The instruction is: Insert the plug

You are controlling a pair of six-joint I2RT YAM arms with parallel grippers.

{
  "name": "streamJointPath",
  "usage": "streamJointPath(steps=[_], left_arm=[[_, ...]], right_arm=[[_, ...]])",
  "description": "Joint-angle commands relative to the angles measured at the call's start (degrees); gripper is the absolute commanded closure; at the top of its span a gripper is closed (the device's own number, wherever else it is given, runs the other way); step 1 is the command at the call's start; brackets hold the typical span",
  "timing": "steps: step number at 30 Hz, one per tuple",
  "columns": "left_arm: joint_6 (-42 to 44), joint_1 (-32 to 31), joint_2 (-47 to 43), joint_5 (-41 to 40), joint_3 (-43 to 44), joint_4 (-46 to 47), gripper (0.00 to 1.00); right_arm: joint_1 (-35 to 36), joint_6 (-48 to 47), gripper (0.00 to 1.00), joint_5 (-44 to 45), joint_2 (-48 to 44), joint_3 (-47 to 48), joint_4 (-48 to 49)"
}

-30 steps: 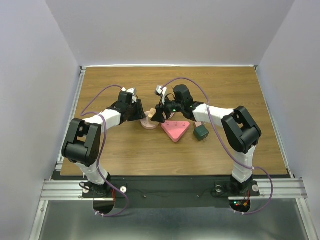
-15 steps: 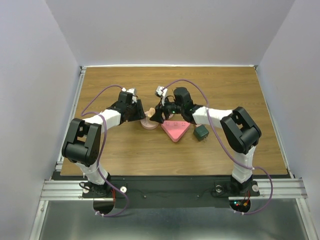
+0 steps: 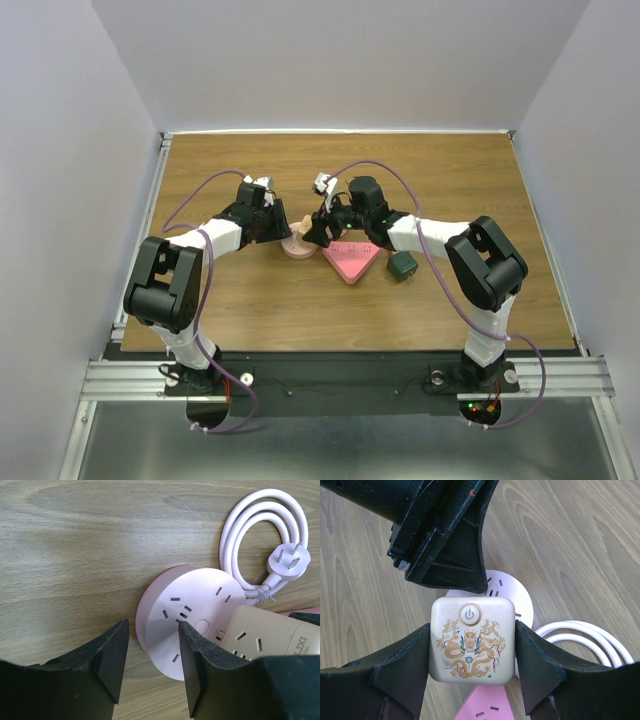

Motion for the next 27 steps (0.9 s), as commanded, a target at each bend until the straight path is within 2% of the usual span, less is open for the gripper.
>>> streamJointPath(steps=[1, 17, 27], left_arm=[[0.25, -0.33, -0.12, 0.79, 0.35, -0.02, 0.46], [0.42, -0.33, 0.40, 1.06, 0.62, -0.19, 0.48], [0.51, -0.33, 0.40, 1.14, 0.79, -0.37, 0.48]], right_arm=[[0.49, -1.21, 1.00, 1.42, -2.38, -0.96, -1.25], [0.67, 0.98, 1.00, -2.98, -3.43, -2.45, -0.91], [0.93, 2.83, 1.00, 0.10, -4.57, -2.98, 2.00]])
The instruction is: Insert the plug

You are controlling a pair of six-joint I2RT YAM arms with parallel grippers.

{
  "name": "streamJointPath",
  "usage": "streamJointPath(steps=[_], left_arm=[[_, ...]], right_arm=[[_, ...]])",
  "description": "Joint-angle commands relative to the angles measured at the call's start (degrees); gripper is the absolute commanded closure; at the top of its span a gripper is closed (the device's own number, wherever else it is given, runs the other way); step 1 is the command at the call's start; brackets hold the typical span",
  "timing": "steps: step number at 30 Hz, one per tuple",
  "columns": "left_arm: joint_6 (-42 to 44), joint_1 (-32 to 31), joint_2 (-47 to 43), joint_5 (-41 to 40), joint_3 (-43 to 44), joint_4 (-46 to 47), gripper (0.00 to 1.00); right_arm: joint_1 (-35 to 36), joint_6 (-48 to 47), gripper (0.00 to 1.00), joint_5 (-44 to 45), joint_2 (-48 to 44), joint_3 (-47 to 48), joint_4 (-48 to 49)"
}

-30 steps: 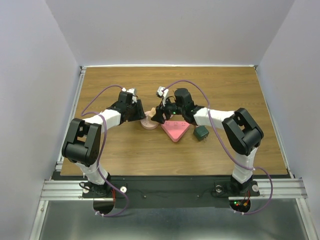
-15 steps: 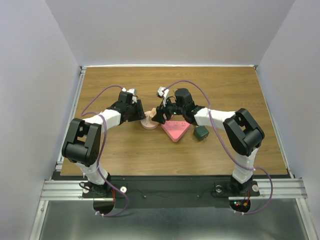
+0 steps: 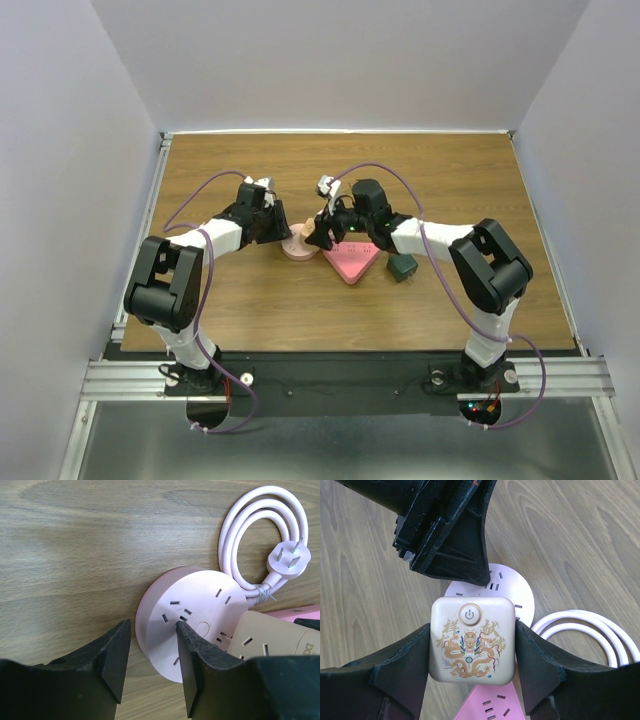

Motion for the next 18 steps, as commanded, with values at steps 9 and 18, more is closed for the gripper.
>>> streamJointPath(steps=[9, 18], left_arm=[[0.60, -0.50, 0.40, 0.82, 0.88, -0.13, 0.48], [0.60, -0.59, 0.67, 0.82, 0.88, -0.22, 0.48]], right_arm=[[0.95, 3.23, 0.99, 0.41, -3.14, 0.76, 4.02], [1.13, 3.85, 0.99, -0.04, -3.14, 0.50, 5.78]])
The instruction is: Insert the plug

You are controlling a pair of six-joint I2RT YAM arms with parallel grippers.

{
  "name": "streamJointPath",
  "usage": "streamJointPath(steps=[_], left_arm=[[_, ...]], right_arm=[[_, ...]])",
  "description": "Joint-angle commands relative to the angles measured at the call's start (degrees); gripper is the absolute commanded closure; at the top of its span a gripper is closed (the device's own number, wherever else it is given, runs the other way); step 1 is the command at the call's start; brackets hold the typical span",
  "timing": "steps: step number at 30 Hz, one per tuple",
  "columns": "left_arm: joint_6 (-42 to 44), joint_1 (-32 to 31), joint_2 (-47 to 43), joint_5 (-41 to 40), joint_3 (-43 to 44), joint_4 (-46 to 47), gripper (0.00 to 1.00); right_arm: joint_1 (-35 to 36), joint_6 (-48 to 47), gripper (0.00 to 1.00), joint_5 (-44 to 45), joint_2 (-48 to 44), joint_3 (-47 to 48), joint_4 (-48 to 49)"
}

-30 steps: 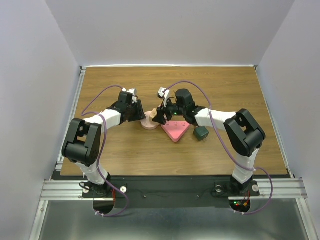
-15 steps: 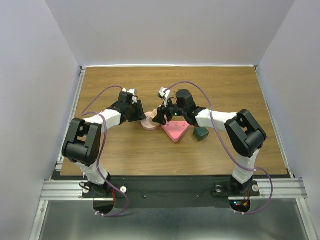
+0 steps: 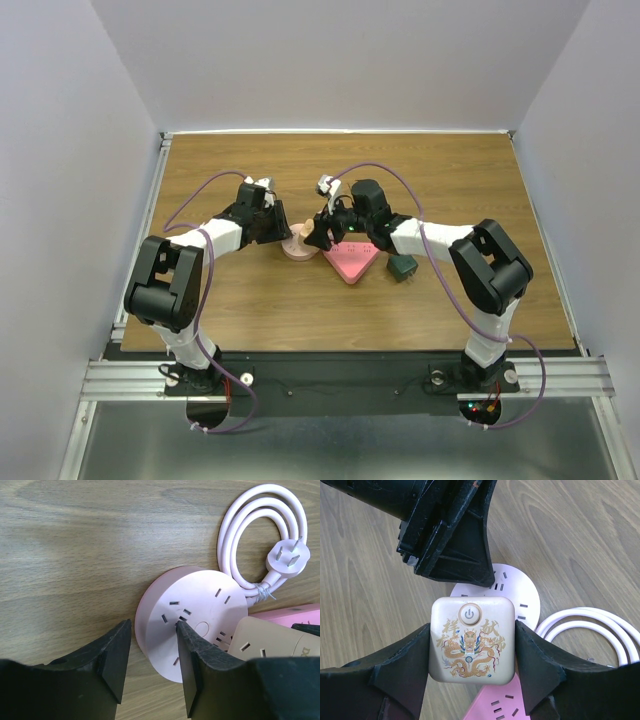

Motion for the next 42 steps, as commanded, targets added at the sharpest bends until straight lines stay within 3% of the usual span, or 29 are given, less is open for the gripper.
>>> streamJointPath(steps=[1, 22, 42], left_arm=[[0.60, -0.59, 0.65, 0.38, 0.88, -0.20, 0.48], [0.86, -0.76, 0.38, 0.29, 1.06, -0.72, 0.49], [0.86, -0.77, 0.56, 0.47, 1.23, -0.99, 0.49]], right_arm=[[0.91, 0.85, 1.00, -0.86, -2.57, 0.63, 5.76], [1.00, 0.15, 1.00, -1.31, 1.39, 2.04, 3.47], [1.26, -2.93, 0.99, 3.97, 1.83, -0.06, -1.27]])
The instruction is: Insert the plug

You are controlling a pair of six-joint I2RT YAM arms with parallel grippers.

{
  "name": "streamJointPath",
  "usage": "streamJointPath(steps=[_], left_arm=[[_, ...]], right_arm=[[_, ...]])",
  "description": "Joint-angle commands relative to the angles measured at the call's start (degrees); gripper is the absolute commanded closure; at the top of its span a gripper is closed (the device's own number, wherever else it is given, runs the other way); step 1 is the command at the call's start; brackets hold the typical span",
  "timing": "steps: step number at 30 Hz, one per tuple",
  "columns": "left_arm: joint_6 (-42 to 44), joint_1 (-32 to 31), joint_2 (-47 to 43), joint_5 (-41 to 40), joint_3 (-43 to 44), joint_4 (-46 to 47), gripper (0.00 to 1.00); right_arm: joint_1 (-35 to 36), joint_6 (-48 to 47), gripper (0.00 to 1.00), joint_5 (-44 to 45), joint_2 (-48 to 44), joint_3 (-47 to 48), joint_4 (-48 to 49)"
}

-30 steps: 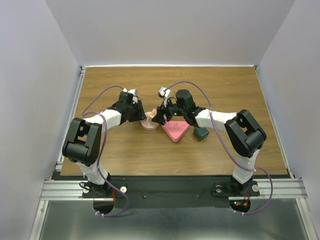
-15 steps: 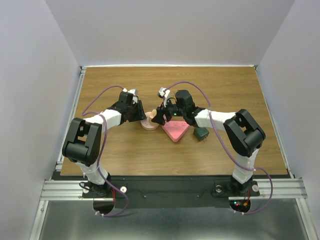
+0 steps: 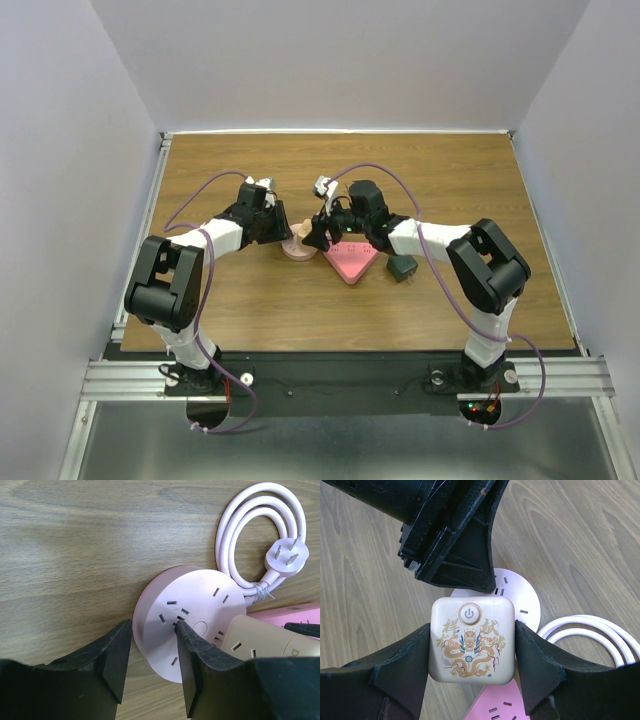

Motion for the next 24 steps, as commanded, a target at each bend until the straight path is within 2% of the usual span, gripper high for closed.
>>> streamJointPath(steps=[1, 24], left_arm=[[0.93, -0.48, 0.49, 0.32, 1.23, -1.01, 0.49], [0.93, -0.83, 1.02, 0.84, 1.32, -0.83, 0.49]], right_arm=[[0.72, -0.59, 1.00, 2.15, 0.93, -0.48, -1.91], [2.30, 6.10, 1.00, 8.65, -0.21, -7.60, -0.59]])
